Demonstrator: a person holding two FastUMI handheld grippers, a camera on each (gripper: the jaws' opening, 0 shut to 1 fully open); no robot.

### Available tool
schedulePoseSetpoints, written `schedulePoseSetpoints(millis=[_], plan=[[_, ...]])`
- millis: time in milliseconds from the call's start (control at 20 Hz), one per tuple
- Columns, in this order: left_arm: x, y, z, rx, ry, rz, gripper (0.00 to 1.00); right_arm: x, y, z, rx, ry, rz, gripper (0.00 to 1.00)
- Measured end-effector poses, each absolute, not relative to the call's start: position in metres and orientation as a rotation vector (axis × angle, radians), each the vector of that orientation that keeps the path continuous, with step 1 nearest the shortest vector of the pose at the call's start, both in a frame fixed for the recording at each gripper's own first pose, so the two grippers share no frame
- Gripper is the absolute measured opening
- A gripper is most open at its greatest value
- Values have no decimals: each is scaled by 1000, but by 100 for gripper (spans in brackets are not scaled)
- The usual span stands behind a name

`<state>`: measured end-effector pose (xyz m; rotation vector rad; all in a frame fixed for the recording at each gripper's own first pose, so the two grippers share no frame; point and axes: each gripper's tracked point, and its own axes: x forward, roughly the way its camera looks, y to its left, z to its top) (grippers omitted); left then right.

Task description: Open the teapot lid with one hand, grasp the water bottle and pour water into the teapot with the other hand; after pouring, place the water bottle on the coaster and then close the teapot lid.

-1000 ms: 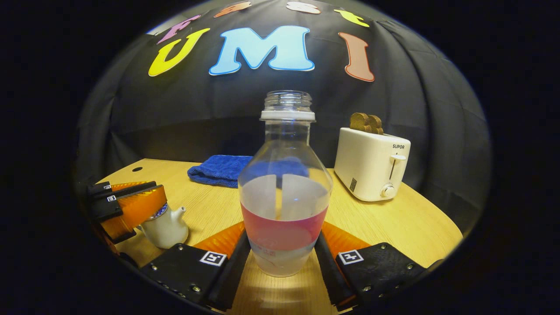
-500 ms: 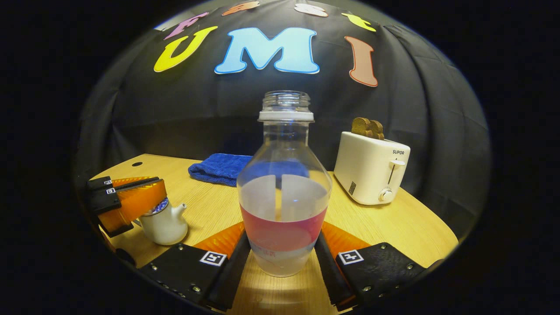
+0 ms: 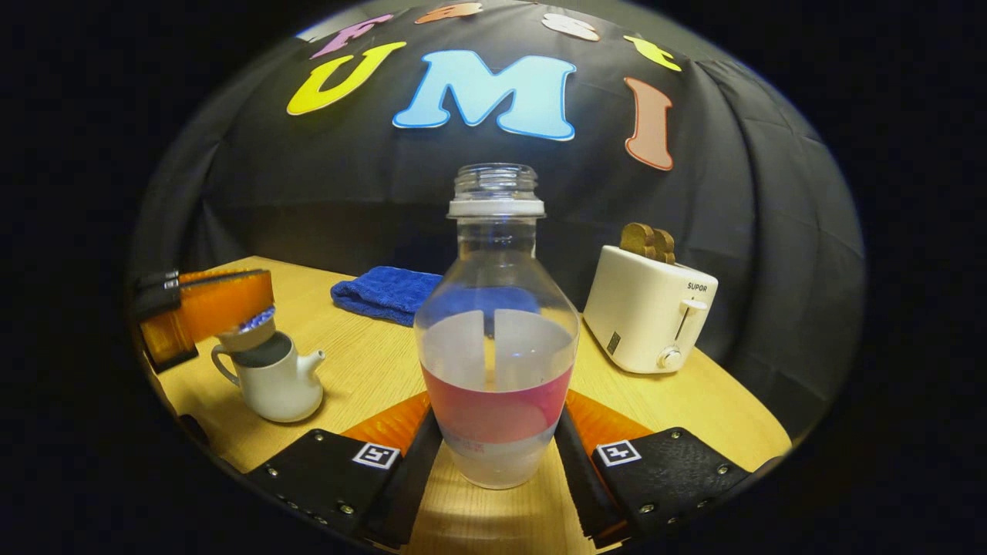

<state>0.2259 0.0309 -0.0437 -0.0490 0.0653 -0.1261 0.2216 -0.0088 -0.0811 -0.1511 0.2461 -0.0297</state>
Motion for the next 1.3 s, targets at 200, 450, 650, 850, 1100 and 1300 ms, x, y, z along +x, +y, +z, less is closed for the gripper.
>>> schedulePoseSetpoints(millis=[200, 450, 650, 850, 1100, 1300], plan=[[218, 44, -39, -54, 67, -114, 11, 217, -13, -63, -308, 190, -71, 77], [206, 87, -44, -64, 86, -80, 10, 213, -25, -80, -526, 251, -130, 78], [198, 129, -55, -104, 84, -18, 10, 214, -23, -86, -704, 299, -145, 78], [195, 152, -52, -140, 61, 14, 11, 220, -13, -76, -841, 294, -155, 77], [194, 163, -48, -149, 45, 26, 11, 228, 0, -68, -994, 273, -150, 77], [196, 161, -53, -150, 59, 11, 11, 233, 10, -60, -1088, 271, -133, 77]])
